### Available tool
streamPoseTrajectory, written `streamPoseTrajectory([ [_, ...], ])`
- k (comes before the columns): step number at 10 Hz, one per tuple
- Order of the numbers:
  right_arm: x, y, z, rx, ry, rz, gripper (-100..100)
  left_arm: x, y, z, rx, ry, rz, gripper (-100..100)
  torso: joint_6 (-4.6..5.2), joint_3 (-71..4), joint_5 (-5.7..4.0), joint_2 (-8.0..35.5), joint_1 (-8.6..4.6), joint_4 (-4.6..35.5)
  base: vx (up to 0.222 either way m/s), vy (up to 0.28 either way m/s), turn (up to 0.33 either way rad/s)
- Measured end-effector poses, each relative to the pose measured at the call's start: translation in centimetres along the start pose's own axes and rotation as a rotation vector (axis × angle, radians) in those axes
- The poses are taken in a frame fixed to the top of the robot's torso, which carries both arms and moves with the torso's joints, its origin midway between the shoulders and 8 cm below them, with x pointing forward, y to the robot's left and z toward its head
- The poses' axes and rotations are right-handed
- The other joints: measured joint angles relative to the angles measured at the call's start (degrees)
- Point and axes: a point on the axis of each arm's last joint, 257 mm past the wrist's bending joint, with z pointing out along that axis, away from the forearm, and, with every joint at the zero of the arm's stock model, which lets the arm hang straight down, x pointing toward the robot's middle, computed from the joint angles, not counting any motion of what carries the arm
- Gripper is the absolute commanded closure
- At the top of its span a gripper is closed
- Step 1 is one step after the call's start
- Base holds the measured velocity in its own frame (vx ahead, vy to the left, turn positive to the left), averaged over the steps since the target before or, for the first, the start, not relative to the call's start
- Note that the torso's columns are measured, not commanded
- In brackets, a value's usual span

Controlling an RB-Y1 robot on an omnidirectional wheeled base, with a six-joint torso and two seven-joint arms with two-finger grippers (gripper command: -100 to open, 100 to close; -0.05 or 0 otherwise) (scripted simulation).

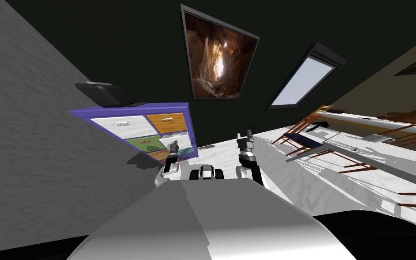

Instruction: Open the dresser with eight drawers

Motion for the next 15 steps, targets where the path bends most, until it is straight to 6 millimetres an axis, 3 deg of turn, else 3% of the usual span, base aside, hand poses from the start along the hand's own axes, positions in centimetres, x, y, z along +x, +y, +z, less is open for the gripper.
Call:
streamPoseTrajectory([
  [2, 0.0, 0.0, 0.0, 0.000, 0.000, 0.000, 0, -1.3, 0.2, 0.5, -0.009, -0.019, 0.001, 100, -0.04, -0.10, -0.07, -0.17, -0.06, 0.01, -0.105, -0.036, -0.149],
  [6, 0.0, 0.0, 0.0, 0.000, 0.000, 0.000, 0, -6.3, 0.9, 1.9, -0.013, -0.093, 0.023, 100, -0.04, -0.06, 0.01, -0.14, -0.10, -0.10, -0.207, -0.078, -0.184],
  [7, 0.0, 0.0, 0.0, 0.000, 0.000, 0.000, 0, -7.6, 1.0, 2.1, -0.016, -0.111, 0.027, -100, -0.01, -0.12, -0.03, -0.20, -0.05, -0.07, -0.146, -0.040, -0.303],
  [13, 0.0, 0.0, 0.0, 0.000, 0.000, 0.000, 0, -17.8, 0.6, 4.9, -0.035, -0.267, 0.095, -100, 0.01, -0.05, 0.09, -0.11, 0.05, -0.12, -0.157, -0.013, -0.341],
  [15, 0.0, 0.0, 0.0, 0.000, 0.000, -0.001, 0, -21.1, 0.1, 5.1, -0.038, -0.321, 0.106, -100, -0.12, -0.05, 0.06, -0.14, 0.02, -0.12, -0.131, -0.034, -0.138],
])
